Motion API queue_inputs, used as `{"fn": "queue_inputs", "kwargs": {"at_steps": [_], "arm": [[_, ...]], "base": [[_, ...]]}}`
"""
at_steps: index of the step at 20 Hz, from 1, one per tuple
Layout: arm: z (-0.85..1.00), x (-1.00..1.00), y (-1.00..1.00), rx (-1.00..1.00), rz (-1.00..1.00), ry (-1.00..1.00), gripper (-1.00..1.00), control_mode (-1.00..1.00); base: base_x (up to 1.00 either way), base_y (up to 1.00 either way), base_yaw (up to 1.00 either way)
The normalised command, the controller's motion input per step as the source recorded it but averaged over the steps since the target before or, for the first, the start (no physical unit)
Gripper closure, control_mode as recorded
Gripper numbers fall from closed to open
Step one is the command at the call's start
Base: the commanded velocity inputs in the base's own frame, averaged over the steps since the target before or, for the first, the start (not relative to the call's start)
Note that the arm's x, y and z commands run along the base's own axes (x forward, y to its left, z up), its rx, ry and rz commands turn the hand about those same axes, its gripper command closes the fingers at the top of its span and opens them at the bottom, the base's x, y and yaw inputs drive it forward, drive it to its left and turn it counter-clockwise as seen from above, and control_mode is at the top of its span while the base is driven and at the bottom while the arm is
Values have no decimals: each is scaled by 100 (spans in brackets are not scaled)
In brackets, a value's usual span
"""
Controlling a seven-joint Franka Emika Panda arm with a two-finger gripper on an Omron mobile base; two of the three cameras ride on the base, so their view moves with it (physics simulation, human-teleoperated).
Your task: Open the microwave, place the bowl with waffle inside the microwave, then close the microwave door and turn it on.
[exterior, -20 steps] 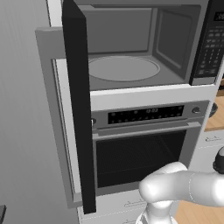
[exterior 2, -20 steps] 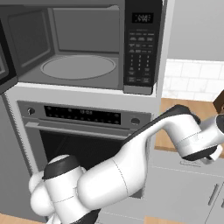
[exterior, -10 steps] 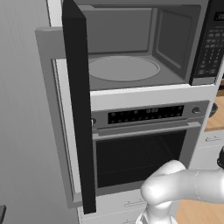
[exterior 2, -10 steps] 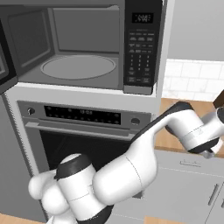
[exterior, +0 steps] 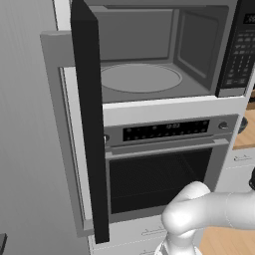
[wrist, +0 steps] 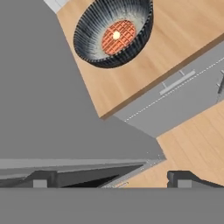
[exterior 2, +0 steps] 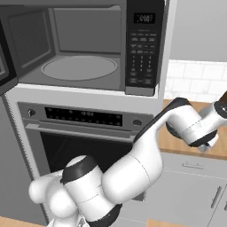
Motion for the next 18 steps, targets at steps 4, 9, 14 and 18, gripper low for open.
{"fn": "queue_inputs", "kwargs": {"at_steps": [4, 9, 14, 18], "arm": [[0, 35, 26, 0, 0, 4, -100, -100], [-5, 36, 6, 3, -1, 3, -100, -100], [-22, 40, 0, 0, -8, 0, -100, -100], [-13, 12, -13, 1, -22, 3, -100, -100]], "base": [[0, 0, 0], [0, 0, 0], [0, 0, 0], [0, 0, 0]]}}
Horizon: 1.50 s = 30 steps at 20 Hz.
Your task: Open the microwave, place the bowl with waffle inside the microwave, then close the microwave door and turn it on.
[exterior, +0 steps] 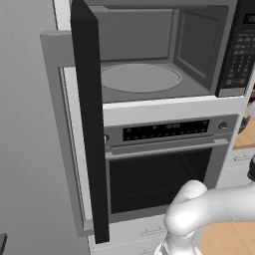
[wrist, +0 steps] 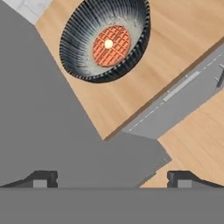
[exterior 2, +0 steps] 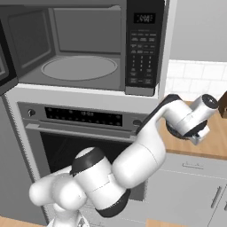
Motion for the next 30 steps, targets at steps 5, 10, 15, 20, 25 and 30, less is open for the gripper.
{"fn": "queue_inputs", "kwargs": {"at_steps": [5, 10, 15, 20, 25, 30], "arm": [[-7, 10, -30, 7, -23, 2, -100, -100], [-14, 6, -13, 15, -16, 2, -100, -100], [-10, 22, -1, 9, -5, 1, -100, -100], [-3, 16, 0, 4, 0, 2, -100, -100], [-19, 9, 0, 0, 0, 2, -100, -100], [-17, 18, 0, 0, 0, 4, -100, -100]], "base": [[0, 0, 0], [0, 0, 0], [0, 0, 0], [0, 0, 0], [0, 0, 0], [0, 0, 0]]}}
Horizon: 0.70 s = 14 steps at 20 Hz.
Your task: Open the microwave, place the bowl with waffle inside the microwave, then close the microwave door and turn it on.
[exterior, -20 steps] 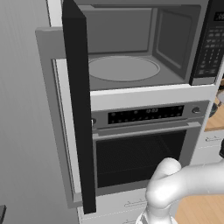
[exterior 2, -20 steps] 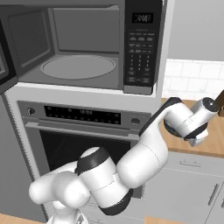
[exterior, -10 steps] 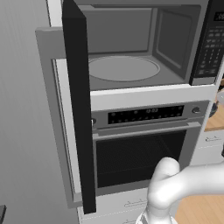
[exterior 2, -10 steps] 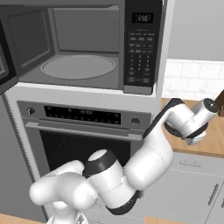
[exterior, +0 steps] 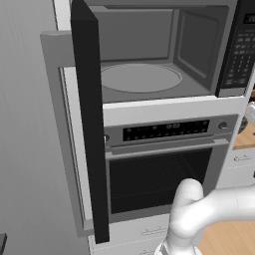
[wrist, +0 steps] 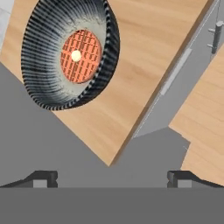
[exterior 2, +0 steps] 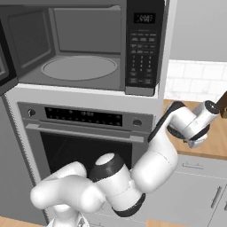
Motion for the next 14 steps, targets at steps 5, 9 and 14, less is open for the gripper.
{"fn": "queue_inputs", "kwargs": {"at_steps": [5, 9, 14], "arm": [[-4, 32, 0, 2, -1, 3, -100, -100], [-8, 24, -3, 4, -2, 1, -100, -100], [-20, 18, -13, 6, -3, 2, -100, -100]], "base": [[0, 0, 0], [0, 0, 0], [0, 0, 0]]}}
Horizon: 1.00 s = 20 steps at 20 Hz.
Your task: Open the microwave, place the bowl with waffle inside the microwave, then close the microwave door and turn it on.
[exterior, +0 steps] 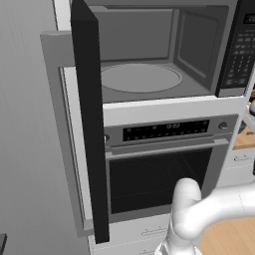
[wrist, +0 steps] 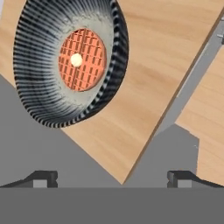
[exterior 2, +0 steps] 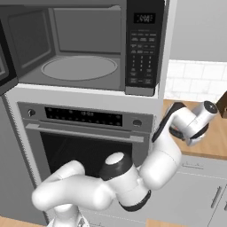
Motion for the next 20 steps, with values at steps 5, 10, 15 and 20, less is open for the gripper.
{"fn": "queue_inputs", "kwargs": {"at_steps": [5, 10, 15, 20], "arm": [[-16, 20, -19, 4, -4, 1, -100, -100], [-21, 21, -11, 0, -3, 1, -100, -100], [-27, 17, -11, 0, -3, 3, -100, -100], [-10, 28, -9, 1, -5, 2, -100, -100]], "base": [[0, 0, 0], [0, 0, 0], [0, 0, 0], [0, 0, 0]]}}
